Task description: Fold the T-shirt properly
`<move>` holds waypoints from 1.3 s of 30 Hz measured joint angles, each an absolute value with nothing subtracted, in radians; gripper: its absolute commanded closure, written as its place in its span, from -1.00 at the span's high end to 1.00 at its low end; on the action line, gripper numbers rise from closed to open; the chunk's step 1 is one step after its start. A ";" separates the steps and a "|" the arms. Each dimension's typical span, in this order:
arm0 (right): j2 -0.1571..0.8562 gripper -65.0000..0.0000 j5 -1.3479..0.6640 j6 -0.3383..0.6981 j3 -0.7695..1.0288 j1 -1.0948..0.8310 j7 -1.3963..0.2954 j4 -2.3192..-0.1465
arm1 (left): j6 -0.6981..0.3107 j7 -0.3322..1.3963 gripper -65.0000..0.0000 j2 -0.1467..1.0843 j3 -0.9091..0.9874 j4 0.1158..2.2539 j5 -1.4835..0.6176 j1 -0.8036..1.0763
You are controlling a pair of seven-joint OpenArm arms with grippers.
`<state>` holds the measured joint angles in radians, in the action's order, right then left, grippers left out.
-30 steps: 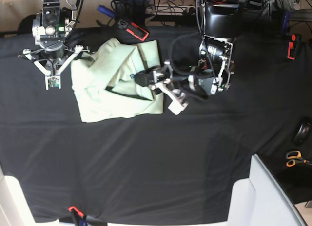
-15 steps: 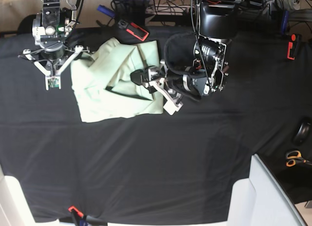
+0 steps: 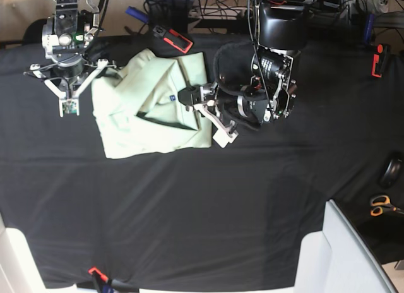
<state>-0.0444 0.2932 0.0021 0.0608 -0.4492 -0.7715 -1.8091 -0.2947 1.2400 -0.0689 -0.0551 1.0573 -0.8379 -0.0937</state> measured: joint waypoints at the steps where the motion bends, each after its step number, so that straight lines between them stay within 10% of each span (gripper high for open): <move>1: -0.044 -0.96 0.293 0.002 0.061 -0.449 -0.772 -1.809 | -0.295 1.240 -1.00 -0.069 -0.055 1.057 -0.838 -0.093; 39: -0.044 -0.96 0.294 0.002 0.061 -0.450 -0.772 -1.808 | -0.287 1.357 -1.00 0.004 -0.047 1.280 -0.849 -0.072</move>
<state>-0.0444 0.2935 0.0017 0.0608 -0.4496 -0.7719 -1.8080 -0.2871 1.3571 0.0036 -0.0471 1.2797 -0.8490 -0.0719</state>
